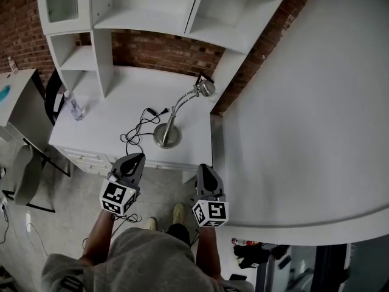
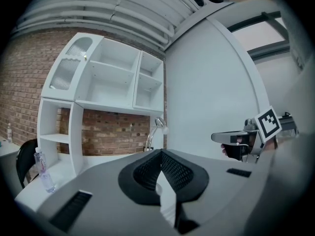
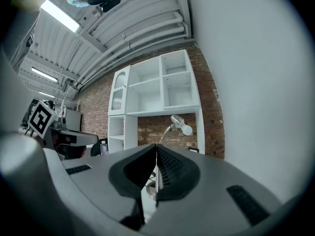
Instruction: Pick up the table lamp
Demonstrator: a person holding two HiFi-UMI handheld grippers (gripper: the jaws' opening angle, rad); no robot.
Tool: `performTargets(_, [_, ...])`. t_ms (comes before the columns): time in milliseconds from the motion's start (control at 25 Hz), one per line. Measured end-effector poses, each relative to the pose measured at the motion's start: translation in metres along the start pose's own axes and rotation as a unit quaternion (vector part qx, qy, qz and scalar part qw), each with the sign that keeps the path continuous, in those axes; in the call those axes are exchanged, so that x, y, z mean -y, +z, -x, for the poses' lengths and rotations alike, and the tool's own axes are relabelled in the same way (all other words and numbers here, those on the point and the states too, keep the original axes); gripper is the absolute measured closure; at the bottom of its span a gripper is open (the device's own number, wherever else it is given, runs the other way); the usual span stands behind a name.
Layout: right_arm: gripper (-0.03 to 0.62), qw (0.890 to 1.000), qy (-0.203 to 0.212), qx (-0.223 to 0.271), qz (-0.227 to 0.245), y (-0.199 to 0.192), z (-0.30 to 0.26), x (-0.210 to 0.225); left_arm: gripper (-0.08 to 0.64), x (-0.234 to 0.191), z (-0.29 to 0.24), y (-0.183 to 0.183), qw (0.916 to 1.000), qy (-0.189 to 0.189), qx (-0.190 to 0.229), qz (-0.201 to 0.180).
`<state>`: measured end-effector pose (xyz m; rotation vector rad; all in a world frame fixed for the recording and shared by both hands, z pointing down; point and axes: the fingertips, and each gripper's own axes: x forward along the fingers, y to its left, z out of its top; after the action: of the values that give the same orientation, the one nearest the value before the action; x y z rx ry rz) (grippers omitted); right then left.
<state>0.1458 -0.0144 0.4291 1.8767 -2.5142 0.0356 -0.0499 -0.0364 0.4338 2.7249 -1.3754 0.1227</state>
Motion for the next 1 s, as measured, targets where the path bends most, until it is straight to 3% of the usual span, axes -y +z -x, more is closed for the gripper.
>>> performTargets(520, [0.569, 0.997, 0.076, -0.006, 0.001, -0.007, -0.083, -0.001, 0.557, -0.053, -0.022, -0.009, 0.9965, 0.082, -0.012, 0.015])
performTargets(1000, [0.569, 0.993, 0.117, -0.02, -0.007, -0.019, -0.164, 0.022, 0.557, -0.088, -0.082, -0.009, 0.9933, 0.112, -0.021, 0.017])
